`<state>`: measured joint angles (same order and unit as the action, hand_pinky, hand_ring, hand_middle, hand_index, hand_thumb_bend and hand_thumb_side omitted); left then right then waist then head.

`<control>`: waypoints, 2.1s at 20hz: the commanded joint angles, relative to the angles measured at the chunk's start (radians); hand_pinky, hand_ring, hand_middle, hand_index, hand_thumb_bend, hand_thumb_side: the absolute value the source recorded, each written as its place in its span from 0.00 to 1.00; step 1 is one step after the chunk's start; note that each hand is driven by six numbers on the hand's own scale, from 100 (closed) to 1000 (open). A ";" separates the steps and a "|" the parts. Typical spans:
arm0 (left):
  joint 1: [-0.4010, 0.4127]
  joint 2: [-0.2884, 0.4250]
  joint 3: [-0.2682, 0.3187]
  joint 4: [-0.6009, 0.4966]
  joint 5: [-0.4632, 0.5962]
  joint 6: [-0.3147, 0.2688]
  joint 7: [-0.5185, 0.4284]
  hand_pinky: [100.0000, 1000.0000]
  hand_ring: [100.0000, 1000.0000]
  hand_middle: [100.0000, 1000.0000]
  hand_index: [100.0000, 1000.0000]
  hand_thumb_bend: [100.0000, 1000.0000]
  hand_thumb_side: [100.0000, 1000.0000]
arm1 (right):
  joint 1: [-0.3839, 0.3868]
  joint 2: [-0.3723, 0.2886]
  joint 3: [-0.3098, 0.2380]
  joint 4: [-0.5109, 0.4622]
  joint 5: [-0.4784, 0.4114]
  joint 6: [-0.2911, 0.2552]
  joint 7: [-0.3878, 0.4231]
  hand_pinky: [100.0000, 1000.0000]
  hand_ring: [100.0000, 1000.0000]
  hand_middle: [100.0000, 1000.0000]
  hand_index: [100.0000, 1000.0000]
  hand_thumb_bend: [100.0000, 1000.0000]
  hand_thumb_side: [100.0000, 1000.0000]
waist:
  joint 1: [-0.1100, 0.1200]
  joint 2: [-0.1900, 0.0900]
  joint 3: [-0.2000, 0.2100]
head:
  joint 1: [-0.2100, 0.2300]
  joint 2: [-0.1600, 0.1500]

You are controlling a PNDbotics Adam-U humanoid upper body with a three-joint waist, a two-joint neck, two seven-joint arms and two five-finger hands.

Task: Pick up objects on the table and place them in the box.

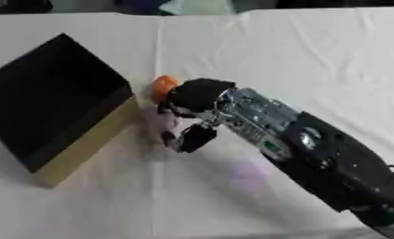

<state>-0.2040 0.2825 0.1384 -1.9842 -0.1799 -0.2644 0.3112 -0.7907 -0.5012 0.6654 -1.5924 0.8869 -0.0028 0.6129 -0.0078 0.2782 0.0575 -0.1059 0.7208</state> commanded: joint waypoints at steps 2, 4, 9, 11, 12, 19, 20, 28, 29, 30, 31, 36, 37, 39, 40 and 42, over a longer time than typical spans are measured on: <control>-0.014 0.012 -0.002 -0.016 -0.004 -0.001 -0.007 0.69 0.75 0.80 0.81 0.00 0.90 | -0.005 0.000 -0.005 0.023 0.007 -0.005 -0.013 0.78 0.63 0.44 0.74 0.00 0.56 | 0.003 -0.013 0.004 | -0.005 -0.003; -0.014 0.011 -0.002 -0.016 -0.004 0.000 -0.008 0.69 0.75 0.80 0.81 0.00 0.90 | -0.005 0.003 -0.008 0.028 0.005 0.000 -0.033 0.77 0.59 0.40 0.69 0.00 0.51 | 0.003 -0.012 0.004 | -0.005 -0.003; -0.014 0.010 -0.003 -0.016 -0.003 0.000 -0.012 0.69 0.75 0.80 0.81 0.00 0.90 | -0.007 0.010 -0.011 0.044 0.040 0.028 -0.109 0.72 0.51 0.35 0.61 0.00 0.42 | 0.003 -0.013 0.004 | -0.006 -0.003; -0.013 0.010 -0.003 -0.016 -0.003 0.000 -0.013 0.69 0.75 0.80 0.81 0.00 0.90 | -0.005 0.015 -0.013 0.055 0.046 0.044 -0.146 0.69 0.47 0.33 0.57 0.00 0.37 | 0.004 -0.013 0.004 | -0.005 -0.002; -0.013 0.009 -0.002 -0.016 -0.003 0.000 -0.014 0.69 0.75 0.80 0.81 0.00 0.90 | -0.005 0.017 -0.013 0.059 0.044 0.051 -0.162 0.67 0.45 0.33 0.57 0.00 0.34 | 0.004 -0.013 0.004 | -0.005 -0.002; -0.010 0.010 -0.002 -0.016 -0.005 0.003 -0.019 0.69 0.75 0.80 0.80 0.00 0.90 | -0.027 0.003 -0.043 0.009 -0.032 0.113 -0.209 0.65 0.41 0.31 0.56 0.00 0.26 | 0.002 -0.016 -0.003 | 0.003 -0.002; -0.010 0.010 -0.001 -0.016 -0.005 0.004 -0.019 0.69 0.75 0.80 0.80 0.00 0.90 | -0.034 -0.002 -0.047 -0.005 -0.044 0.120 -0.201 0.64 0.40 0.31 0.56 0.00 0.24 | 0.001 -0.017 -0.003 | 0.004 -0.002; -0.006 0.013 0.001 -0.016 -0.006 0.005 -0.021 0.69 0.75 0.80 0.80 0.00 0.89 | -0.105 -0.042 -0.093 -0.102 -0.147 0.174 -0.100 0.67 0.42 0.37 0.63 0.00 0.00 | 0.000 -0.026 -0.011 | 0.009 -0.002; -0.005 0.013 0.002 -0.016 -0.006 0.005 -0.022 0.69 0.75 0.80 0.80 0.00 0.89 | -0.113 -0.046 -0.098 -0.114 -0.157 0.179 -0.088 0.67 0.42 0.37 0.64 0.00 0.00 | 0.000 -0.027 -0.012 | 0.009 -0.002; -0.005 0.013 0.002 -0.016 -0.006 0.005 -0.022 0.69 0.75 0.80 0.80 0.00 0.89 | -0.119 -0.049 -0.103 -0.124 -0.165 0.183 -0.076 0.67 0.42 0.37 0.64 0.00 0.00 | 0.000 -0.027 -0.013 | 0.010 -0.002; -0.005 0.013 0.002 -0.016 -0.006 0.005 -0.023 0.69 0.75 0.80 0.80 0.00 0.89 | -0.125 -0.052 -0.107 -0.133 -0.171 0.187 -0.067 0.67 0.42 0.38 0.64 0.00 0.00 | 0.000 -0.028 -0.013 | 0.010 -0.002; -0.003 0.015 0.003 -0.016 -0.007 0.005 -0.024 0.69 0.75 0.80 0.80 0.00 0.89 | -0.167 -0.059 -0.134 -0.178 -0.168 0.198 -0.040 0.68 0.43 0.39 0.66 0.00 0.00 | 0.000 -0.031 -0.013 | 0.014 -0.001; -0.003 0.016 0.003 -0.016 -0.007 0.005 -0.025 0.69 0.75 0.80 0.80 0.00 0.89 | -0.183 -0.057 -0.139 -0.184 -0.160 0.197 -0.037 0.68 0.43 0.39 0.66 0.00 0.00 | 0.000 -0.032 -0.013 | 0.014 0.000; -0.002 0.016 0.002 -0.016 -0.007 0.005 -0.026 0.69 0.75 0.80 0.80 0.00 0.89 | -0.221 -0.044 -0.145 -0.191 -0.145 0.190 -0.030 0.69 0.43 0.39 0.66 0.00 0.00 | -0.001 -0.034 -0.011 | 0.012 0.001; -0.001 0.016 0.002 -0.016 -0.007 0.005 -0.026 0.69 0.75 0.80 0.80 0.00 0.89 | -0.242 -0.033 -0.146 -0.190 -0.137 0.184 -0.028 0.69 0.43 0.39 0.66 0.00 0.00 | -0.001 -0.035 -0.009 | 0.011 0.001; -0.002 0.015 0.000 -0.016 -0.007 0.006 -0.027 0.69 0.75 0.80 0.80 0.00 0.89 | -0.282 -0.004 -0.140 -0.180 -0.115 0.168 -0.026 0.69 0.44 0.40 0.66 0.00 0.00 | -0.003 -0.037 -0.004 | 0.007 0.000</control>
<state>-0.2011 0.2818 0.1333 -1.9842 -0.1821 -0.2588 0.2874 -1.0486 -0.5098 0.5391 -1.7610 0.7553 0.1731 0.5853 -0.0129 0.2617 0.0540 -0.0964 0.7208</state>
